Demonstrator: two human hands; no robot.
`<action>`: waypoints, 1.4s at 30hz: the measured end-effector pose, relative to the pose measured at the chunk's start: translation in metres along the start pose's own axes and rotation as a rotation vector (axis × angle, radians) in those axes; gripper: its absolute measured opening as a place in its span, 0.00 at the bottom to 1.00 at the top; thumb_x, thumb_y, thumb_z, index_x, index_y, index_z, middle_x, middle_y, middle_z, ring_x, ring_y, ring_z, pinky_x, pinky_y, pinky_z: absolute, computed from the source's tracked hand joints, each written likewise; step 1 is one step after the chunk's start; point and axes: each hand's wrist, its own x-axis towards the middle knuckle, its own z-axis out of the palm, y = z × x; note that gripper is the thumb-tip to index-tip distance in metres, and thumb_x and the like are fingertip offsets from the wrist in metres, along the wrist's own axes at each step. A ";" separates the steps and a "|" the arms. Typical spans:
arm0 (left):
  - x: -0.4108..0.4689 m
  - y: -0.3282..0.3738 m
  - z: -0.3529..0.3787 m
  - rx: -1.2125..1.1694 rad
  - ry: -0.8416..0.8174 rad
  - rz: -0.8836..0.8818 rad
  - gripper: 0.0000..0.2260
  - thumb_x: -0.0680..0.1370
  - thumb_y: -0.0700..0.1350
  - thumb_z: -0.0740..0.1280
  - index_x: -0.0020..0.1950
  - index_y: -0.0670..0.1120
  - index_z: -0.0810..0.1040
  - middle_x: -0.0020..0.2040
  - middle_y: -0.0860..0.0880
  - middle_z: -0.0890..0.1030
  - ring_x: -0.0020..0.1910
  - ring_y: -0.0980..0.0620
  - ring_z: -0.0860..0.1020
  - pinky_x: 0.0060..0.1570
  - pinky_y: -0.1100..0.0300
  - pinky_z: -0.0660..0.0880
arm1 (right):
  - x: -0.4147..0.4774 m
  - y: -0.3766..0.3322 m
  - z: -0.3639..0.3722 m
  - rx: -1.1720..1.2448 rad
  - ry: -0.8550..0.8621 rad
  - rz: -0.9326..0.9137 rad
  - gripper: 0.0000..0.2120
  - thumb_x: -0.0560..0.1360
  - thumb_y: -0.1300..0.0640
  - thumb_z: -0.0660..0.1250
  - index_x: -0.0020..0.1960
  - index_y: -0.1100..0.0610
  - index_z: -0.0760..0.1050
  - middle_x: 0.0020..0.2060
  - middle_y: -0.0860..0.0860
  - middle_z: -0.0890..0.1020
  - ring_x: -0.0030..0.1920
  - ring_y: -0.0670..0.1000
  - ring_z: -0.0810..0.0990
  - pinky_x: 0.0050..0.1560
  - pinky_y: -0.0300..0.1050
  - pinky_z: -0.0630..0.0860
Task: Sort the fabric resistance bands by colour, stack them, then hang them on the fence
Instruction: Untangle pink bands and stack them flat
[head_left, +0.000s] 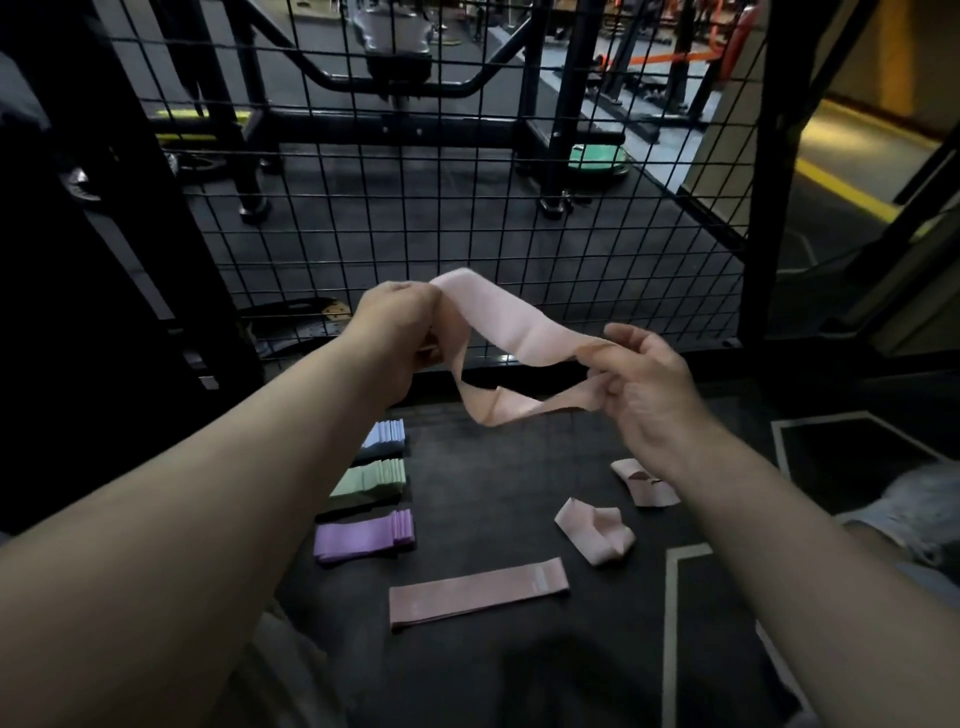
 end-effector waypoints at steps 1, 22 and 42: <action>0.001 -0.001 0.000 0.021 0.025 -0.027 0.13 0.69 0.29 0.60 0.49 0.39 0.78 0.41 0.41 0.81 0.39 0.42 0.82 0.43 0.49 0.80 | -0.003 -0.006 0.001 -0.017 -0.045 -0.001 0.17 0.71 0.68 0.71 0.55 0.56 0.71 0.43 0.53 0.78 0.32 0.44 0.78 0.33 0.40 0.74; -0.012 -0.002 0.020 -0.022 -0.426 0.148 0.09 0.81 0.38 0.61 0.44 0.49 0.73 0.39 0.48 0.77 0.35 0.50 0.75 0.39 0.56 0.73 | -0.038 -0.020 -0.002 0.211 -0.635 0.486 0.15 0.81 0.50 0.61 0.53 0.58 0.81 0.49 0.55 0.77 0.48 0.51 0.77 0.54 0.47 0.76; -0.022 -0.018 0.027 0.307 -0.782 0.193 0.19 0.66 0.32 0.63 0.57 0.36 0.77 0.51 0.38 0.79 0.51 0.44 0.77 0.57 0.50 0.71 | -0.043 -0.042 0.005 -0.363 -0.262 -0.261 0.16 0.77 0.67 0.67 0.63 0.55 0.76 0.51 0.53 0.84 0.54 0.49 0.83 0.54 0.46 0.81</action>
